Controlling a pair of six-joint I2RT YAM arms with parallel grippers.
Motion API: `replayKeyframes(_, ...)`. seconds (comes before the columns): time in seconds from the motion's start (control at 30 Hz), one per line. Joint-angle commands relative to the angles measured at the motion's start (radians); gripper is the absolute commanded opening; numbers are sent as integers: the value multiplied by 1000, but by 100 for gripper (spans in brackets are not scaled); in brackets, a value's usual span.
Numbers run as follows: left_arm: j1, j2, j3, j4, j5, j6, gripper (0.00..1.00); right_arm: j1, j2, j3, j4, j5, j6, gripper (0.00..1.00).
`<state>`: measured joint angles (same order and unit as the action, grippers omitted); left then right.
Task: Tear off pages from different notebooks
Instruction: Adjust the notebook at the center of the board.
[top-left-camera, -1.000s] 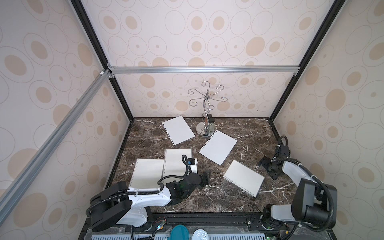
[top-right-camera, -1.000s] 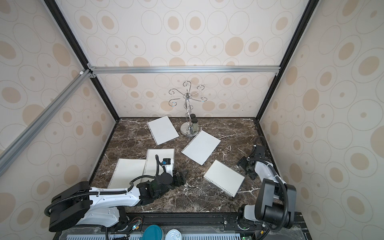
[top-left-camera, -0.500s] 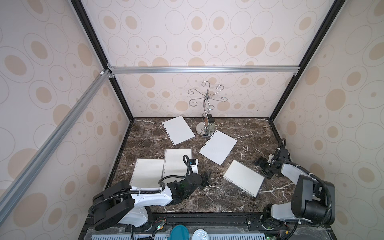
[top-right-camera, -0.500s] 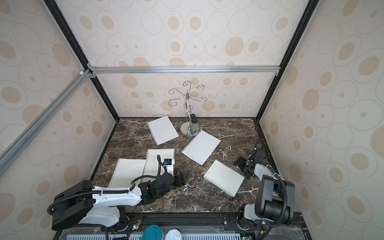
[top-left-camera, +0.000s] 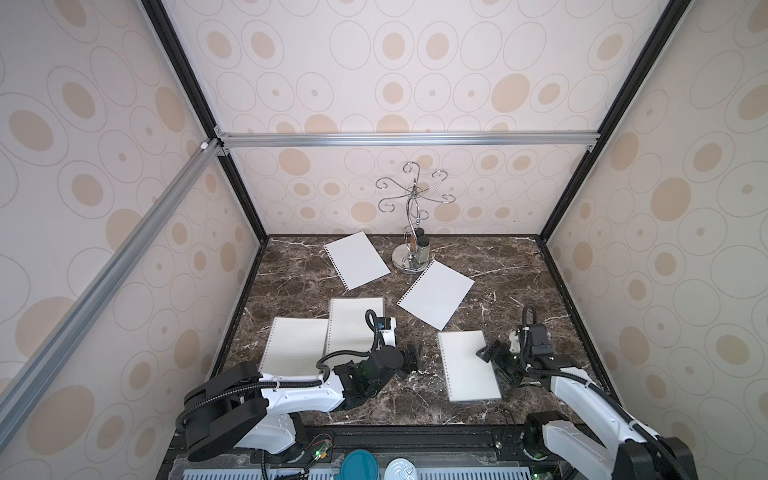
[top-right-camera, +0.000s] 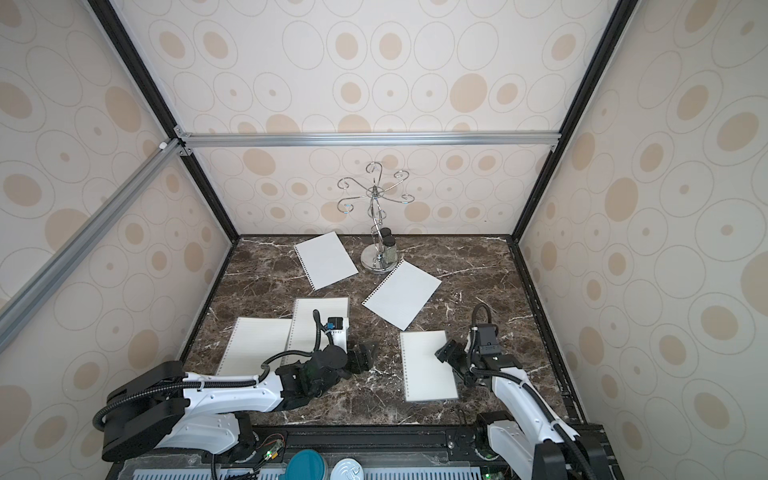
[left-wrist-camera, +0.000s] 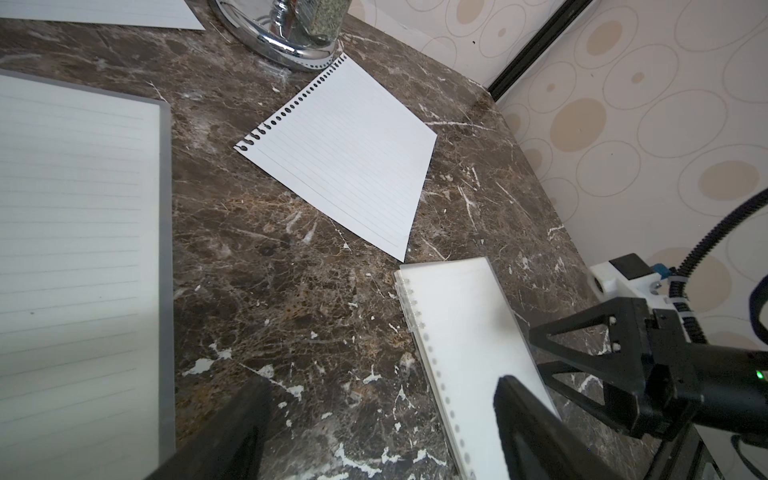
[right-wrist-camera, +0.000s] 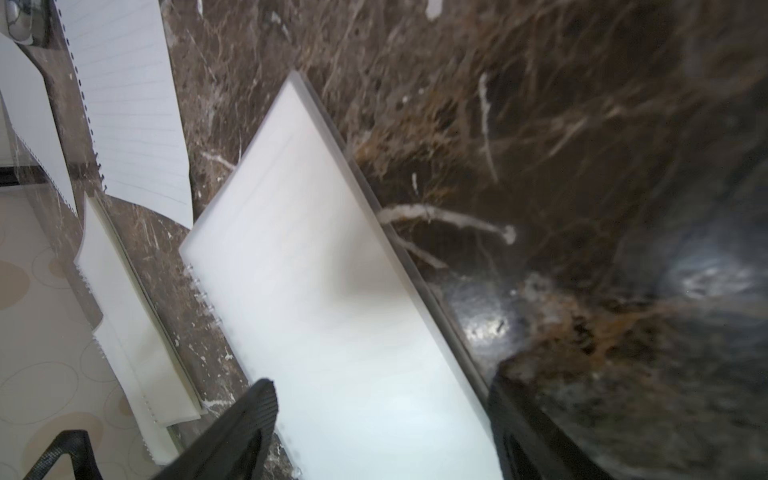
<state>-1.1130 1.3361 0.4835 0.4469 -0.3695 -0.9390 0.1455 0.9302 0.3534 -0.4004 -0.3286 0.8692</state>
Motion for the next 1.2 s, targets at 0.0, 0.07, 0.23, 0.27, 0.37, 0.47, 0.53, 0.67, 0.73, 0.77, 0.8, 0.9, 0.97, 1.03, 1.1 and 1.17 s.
replayKeyframes(0.0,-8,-12,29,-6,-31,-14,85,87,30,4,21,48,128,83)
replayKeyframes(0.07,-8,-14,35,-23,-41,-12,85,162,102,56,39,70,115,83)
replayKeyframes(0.23,-4,-47,45,-78,-88,5,86,306,273,152,154,128,80,82)
replayKeyframes(0.27,-2,-54,47,-88,-97,8,86,320,292,169,169,136,70,80)
replayKeyframes(0.37,12,-79,60,-134,-112,29,88,355,314,213,177,197,33,80)
replayKeyframes(0.47,30,-94,84,-191,-121,59,89,358,302,208,222,215,17,80)
replayKeyframes(0.53,42,-92,104,-225,-121,76,89,359,310,204,264,193,12,80)
replayKeyframes(0.67,60,-76,142,-279,-118,98,89,361,333,179,357,152,18,78)
replayKeyframes(0.73,68,-64,166,-308,-115,107,89,367,334,163,396,153,21,75)
replayKeyframes(0.77,70,-57,179,-322,-115,110,89,370,329,159,401,158,19,74)
replayKeyframes(0.8,73,-49,195,-337,-113,115,89,377,317,154,405,168,14,74)
replayKeyframes(0.9,81,-22,246,-384,-115,129,89,381,262,131,445,169,5,67)
replayKeyframes(0.97,88,-2,284,-418,-118,132,89,382,226,110,497,147,1,62)
replayKeyframes(1.03,102,17,323,-446,-117,131,89,383,201,89,567,109,-4,57)
replayKeyframes(1.1,114,34,359,-467,-115,133,90,385,207,77,627,73,-4,57)
replayKeyframes(1.17,129,55,404,-496,-115,132,90,394,233,64,701,37,3,54)
